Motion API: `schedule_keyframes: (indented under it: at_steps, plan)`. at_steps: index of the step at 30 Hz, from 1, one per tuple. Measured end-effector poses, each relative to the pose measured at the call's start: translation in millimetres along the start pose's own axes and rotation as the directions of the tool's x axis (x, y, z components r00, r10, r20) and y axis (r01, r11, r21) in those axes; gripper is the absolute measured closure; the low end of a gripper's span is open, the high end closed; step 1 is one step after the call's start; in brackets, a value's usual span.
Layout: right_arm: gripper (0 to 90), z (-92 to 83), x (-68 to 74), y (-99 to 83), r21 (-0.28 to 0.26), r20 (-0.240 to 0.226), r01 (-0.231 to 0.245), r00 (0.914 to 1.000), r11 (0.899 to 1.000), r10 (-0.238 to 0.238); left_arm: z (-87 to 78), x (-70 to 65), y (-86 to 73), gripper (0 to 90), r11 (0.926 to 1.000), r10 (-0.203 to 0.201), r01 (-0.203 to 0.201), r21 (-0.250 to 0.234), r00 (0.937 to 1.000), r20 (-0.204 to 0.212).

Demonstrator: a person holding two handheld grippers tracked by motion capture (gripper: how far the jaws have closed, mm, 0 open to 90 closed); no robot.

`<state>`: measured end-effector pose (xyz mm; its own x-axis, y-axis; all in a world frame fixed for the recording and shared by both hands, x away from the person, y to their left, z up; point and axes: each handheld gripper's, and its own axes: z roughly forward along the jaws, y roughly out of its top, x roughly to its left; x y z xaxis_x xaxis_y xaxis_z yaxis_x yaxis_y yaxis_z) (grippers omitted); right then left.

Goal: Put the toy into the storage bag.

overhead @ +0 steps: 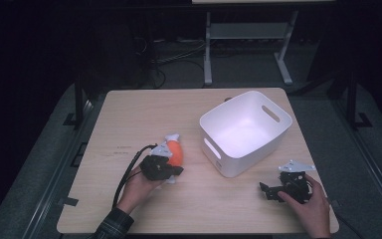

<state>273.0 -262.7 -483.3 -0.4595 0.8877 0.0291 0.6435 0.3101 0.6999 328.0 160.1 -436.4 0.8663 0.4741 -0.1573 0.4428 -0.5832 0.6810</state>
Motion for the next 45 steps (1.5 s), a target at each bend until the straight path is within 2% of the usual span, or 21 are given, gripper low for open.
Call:
schedule_keyframes:
  at_steps: [5, 9, 12, 19, 21, 24, 34, 38, 45]
  plan:
    - [0.2, 0.0, 0.0, 0.0, 0.0, 0.0, 0.0, 1.0, 1.0, 0.0, 0.7, 1.2, -5.2, 89.7, 0.9995, -0.001, 0.001, 0.032, 0.9999, -0.011]
    - [0.2, 0.0, 0.0, 0.0, 0.0, 0.0, 0.0, 1.0, 1.0, 0.0, -2.2, 2.0, -8.0, 89.8, 0.9993, -0.011, 0.012, 0.036, 0.9997, -0.022]
    - [0.2, 0.0, 0.0, 0.0, 0.0, 0.0, 0.0, 1.0, 1.0, 0.0, -4.6, 3.4, -9.3, 89.7, 0.9989, -0.003, 0.004, 0.047, 0.9996, -0.028]
    - [0.2, 0.0, 0.0, 0.0, 0.0, 0.0, 0.0, 1.0, 1.0, 0.0, -14.9, 8.2, -14.9, 89.7, 0.9987, -0.007, 0.01, 0.051, 0.998, -0.064]
    - [0.2, 0.0, 0.0, 0.0, 0.0, 0.0, 0.0, 1.0, 1.0, 0.0, -20.5, 10.8, -18.6, 89.7, 0.9986, -0.015, 0.02, 0.05, 0.9956, -0.092]
    - [0.2, 0.0, -0.1, 0.0, 0.0, 0.0, 0.001, 1.0, 1.0, -0.001, -24.8, 13.6, -21.1, 89.7, 0.9983, -0.015, 0.02, 0.055, 0.9946, -0.103]
    - [0.2, 0.0, 0.0, 0.0, 0.0, 0.0, 0.0, 1.0, 1.0, 0.0, -45.0, 31.1, -34.8, 89.7, 0.9969, -0.054, 0.063, 0.047, 0.9845, -0.167]
    - [0.2, 0.0, 0.0, 0.0, 0.0, 0.0, 0.0, 1.0, 1.0, 0.0, -49.3, 34.9, -38.0, 89.7, 0.9965, -0.067, 0.074, 0.039, 0.9823, -0.175]
    - [0.2, 0.0, -0.1, 0.0, 0.0, 0.0, 0.0, 1.0, 1.0, 0.0, -52.6, 34.1, -38.0, 89.6, 0.9968, -0.068, 0.074, 0.029, 0.983, -0.17]
